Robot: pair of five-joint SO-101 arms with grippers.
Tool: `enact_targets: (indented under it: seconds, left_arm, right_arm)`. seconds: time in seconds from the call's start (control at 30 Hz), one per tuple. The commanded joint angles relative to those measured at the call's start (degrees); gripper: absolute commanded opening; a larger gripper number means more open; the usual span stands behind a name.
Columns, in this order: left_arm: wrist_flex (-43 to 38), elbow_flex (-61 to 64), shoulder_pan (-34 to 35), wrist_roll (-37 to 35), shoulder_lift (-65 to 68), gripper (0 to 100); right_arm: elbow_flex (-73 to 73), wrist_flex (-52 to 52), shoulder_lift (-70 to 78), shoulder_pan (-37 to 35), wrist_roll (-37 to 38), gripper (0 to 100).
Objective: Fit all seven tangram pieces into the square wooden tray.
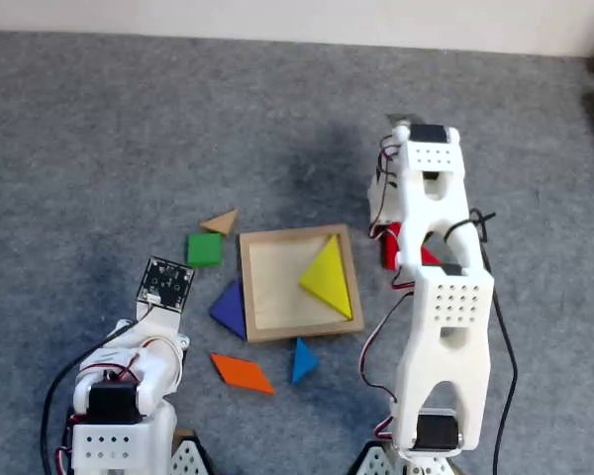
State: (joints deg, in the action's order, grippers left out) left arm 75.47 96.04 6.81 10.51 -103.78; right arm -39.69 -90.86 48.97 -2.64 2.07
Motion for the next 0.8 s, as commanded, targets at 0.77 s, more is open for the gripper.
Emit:
enact_targets:
  seconds: [0.77]
  left_arm:
    - [0.18, 1.1, 0.75, -0.62, -0.66, 0]
  right_arm:
    - [-17.1, -9.54, -1.36, 3.65, -2.9, 36.7]
